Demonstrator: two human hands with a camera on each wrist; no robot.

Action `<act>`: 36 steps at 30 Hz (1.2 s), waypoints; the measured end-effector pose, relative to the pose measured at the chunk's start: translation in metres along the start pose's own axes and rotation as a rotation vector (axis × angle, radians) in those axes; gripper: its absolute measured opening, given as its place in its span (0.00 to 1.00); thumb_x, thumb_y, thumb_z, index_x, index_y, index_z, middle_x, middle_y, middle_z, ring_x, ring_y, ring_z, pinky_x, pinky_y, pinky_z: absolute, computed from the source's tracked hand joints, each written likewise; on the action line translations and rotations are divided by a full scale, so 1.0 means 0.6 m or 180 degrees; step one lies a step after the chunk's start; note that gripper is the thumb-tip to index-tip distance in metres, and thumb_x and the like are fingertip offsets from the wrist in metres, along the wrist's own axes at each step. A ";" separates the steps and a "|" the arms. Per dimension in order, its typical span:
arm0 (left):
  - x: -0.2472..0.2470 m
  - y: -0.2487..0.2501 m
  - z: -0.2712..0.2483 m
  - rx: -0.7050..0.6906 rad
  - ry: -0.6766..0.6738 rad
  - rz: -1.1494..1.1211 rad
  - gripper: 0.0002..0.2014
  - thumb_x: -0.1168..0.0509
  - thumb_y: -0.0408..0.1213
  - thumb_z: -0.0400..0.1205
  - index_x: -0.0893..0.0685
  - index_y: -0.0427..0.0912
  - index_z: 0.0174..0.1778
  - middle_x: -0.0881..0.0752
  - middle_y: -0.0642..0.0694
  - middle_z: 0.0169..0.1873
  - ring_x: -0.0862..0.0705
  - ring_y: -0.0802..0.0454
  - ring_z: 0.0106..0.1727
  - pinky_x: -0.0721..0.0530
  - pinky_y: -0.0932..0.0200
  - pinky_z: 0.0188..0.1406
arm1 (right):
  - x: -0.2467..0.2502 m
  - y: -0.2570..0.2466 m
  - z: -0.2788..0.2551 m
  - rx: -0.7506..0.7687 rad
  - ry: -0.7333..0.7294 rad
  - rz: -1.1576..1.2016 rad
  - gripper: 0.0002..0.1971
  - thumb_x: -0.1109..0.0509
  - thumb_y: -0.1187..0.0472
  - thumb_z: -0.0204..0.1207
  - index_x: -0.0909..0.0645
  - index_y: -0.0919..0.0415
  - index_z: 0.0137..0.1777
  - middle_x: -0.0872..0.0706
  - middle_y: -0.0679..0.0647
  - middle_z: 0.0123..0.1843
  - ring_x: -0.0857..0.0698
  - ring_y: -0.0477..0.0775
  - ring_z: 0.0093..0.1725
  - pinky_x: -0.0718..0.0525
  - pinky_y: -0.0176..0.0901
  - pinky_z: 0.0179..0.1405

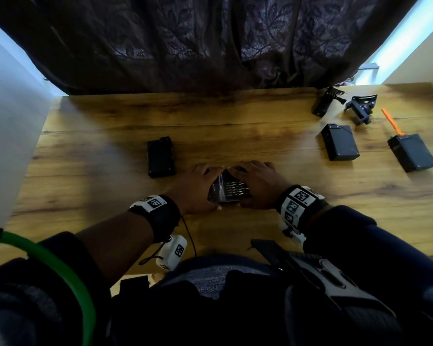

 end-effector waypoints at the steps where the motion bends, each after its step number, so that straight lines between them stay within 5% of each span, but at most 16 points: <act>1: 0.001 0.002 0.000 -0.0009 -0.0036 0.0061 0.58 0.24 0.70 0.70 0.46 0.53 0.91 0.35 0.41 0.83 0.34 0.38 0.82 0.23 0.38 0.75 | 0.004 0.000 0.001 0.0031 -0.0045 -0.0060 0.54 0.29 0.27 0.70 0.48 0.47 0.90 0.36 0.54 0.87 0.30 0.63 0.81 0.30 0.69 0.77; 15: 0.009 0.012 0.002 0.0040 -0.0134 0.0225 0.57 0.25 0.66 0.72 0.50 0.53 0.91 0.36 0.39 0.83 0.37 0.36 0.83 0.25 0.37 0.77 | 0.025 0.004 0.017 0.0412 -0.0082 -0.0215 0.51 0.42 0.22 0.70 0.42 0.51 0.88 0.20 0.57 0.72 0.15 0.63 0.61 0.14 0.60 0.59; 21: 0.032 0.000 0.010 -0.0106 -0.0306 -0.0220 0.61 0.17 0.62 0.66 0.45 0.55 0.91 0.32 0.43 0.83 0.32 0.42 0.82 0.26 0.43 0.79 | 0.069 0.019 0.016 0.0645 -0.0302 0.0203 0.41 0.33 0.29 0.76 0.35 0.47 0.85 0.18 0.51 0.73 0.15 0.57 0.64 0.16 0.56 0.63; 26: 0.098 -0.019 0.012 0.0034 -0.0170 -0.1017 0.31 0.24 0.35 0.78 0.20 0.47 0.79 0.14 0.45 0.70 0.16 0.47 0.67 0.21 0.58 0.60 | 0.081 0.062 0.019 0.0586 -0.0372 0.0838 0.32 0.35 0.28 0.77 0.27 0.38 0.79 0.13 0.42 0.66 0.14 0.47 0.58 0.14 0.53 0.60; 29: 0.105 -0.045 0.017 0.0471 0.0123 -0.1311 0.18 0.27 0.38 0.84 0.14 0.47 0.71 0.11 0.49 0.65 0.16 0.56 0.61 0.22 0.61 0.56 | 0.087 0.105 0.006 0.0132 -0.0038 0.1391 0.29 0.29 0.35 0.78 0.22 0.43 0.77 0.13 0.44 0.68 0.15 0.43 0.57 0.15 0.48 0.58; 32: 0.094 -0.061 0.023 0.0711 0.0410 -0.1826 0.14 0.31 0.44 0.88 0.12 0.45 0.68 0.12 0.53 0.60 0.15 0.57 0.61 0.24 0.61 0.59 | 0.070 0.140 -0.007 -0.0301 0.0407 0.1968 0.15 0.24 0.50 0.80 0.14 0.47 0.65 0.09 0.45 0.57 0.13 0.41 0.49 0.13 0.49 0.53; 34: 0.081 -0.065 0.032 0.0851 0.0569 -0.2141 0.10 0.32 0.44 0.89 0.11 0.48 0.64 0.12 0.54 0.57 0.13 0.55 0.57 0.19 0.57 0.61 | 0.049 0.152 -0.008 -0.0739 0.0666 0.2338 0.04 0.24 0.52 0.81 0.13 0.45 0.54 0.09 0.43 0.47 0.12 0.42 0.45 0.10 0.54 0.52; 36: 0.067 -0.066 0.036 0.0973 0.0705 -0.2234 0.07 0.33 0.42 0.89 0.12 0.51 0.60 0.12 0.53 0.54 0.13 0.56 0.53 0.17 0.57 0.58 | 0.029 0.156 -0.004 -0.1096 0.0949 0.2461 0.02 0.24 0.53 0.81 0.14 0.49 0.50 0.11 0.43 0.44 0.13 0.43 0.44 0.11 0.48 0.48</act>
Point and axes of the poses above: each hand's wrist, its own z-axis towards the middle knuckle, its own x-axis out of the back of the hand, y = z × x, the point moved 2 cm from there along z, towards the middle knuckle
